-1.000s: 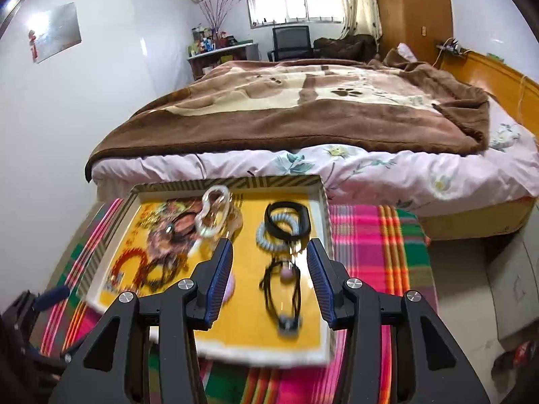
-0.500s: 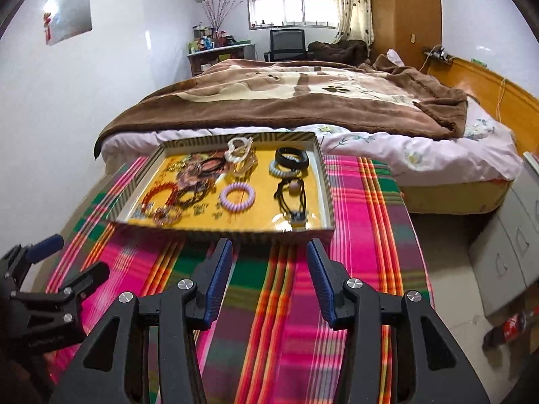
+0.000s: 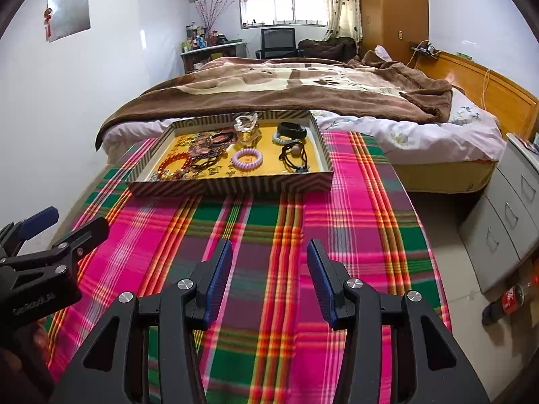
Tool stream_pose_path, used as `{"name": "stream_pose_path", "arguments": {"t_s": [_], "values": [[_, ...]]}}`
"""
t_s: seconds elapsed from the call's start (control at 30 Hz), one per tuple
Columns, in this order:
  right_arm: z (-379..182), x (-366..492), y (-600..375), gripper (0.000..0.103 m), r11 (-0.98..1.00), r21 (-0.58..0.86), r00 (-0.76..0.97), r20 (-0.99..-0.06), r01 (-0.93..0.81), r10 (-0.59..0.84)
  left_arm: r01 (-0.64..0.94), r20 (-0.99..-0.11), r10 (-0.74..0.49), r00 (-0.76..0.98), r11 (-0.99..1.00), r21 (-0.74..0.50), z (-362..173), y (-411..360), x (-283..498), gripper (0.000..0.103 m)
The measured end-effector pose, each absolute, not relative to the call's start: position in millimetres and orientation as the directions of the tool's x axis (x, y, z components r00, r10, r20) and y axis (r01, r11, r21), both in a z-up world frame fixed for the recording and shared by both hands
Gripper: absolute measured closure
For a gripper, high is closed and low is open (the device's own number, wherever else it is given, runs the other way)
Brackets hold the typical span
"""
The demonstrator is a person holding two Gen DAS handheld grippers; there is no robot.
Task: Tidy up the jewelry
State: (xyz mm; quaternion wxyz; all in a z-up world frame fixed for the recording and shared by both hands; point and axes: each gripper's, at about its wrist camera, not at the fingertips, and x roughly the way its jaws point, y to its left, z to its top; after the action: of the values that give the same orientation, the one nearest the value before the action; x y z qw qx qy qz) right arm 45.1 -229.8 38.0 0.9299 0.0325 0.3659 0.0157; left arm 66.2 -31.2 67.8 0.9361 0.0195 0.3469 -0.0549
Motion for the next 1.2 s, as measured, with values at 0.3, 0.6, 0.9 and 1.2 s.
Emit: {"name": "stream_pose_path", "arguments": {"t_s": [0.3, 0.6, 0.9, 1.2], "values": [[40, 34, -220, 0.056, 0.998, 0.059, 0.735, -0.676, -0.016, 0.052, 0.113, -0.639, -0.094, 0.763, 0.994, -0.011, 71, -31, 54, 0.001], [40, 29, -216, 0.056, 0.998, 0.06, 0.737, -0.674, -0.017, 0.053, 0.097, -0.65, -0.084, 0.755, 0.995, -0.017, 68, -28, 51, 0.001], [41, 27, -215, 0.056, 0.998, 0.056, 0.741, -0.67, -0.013, 0.047, 0.096, -0.662, -0.095, 0.744, 0.995, -0.034, 65, -28, 49, 0.001], [40, 30, -215, 0.056, 0.998, 0.058, 0.742, -0.669, -0.007, 0.044, 0.085, -0.663, -0.067, 0.746, 0.996, -0.005, 64, -31, 50, 0.001]]}}
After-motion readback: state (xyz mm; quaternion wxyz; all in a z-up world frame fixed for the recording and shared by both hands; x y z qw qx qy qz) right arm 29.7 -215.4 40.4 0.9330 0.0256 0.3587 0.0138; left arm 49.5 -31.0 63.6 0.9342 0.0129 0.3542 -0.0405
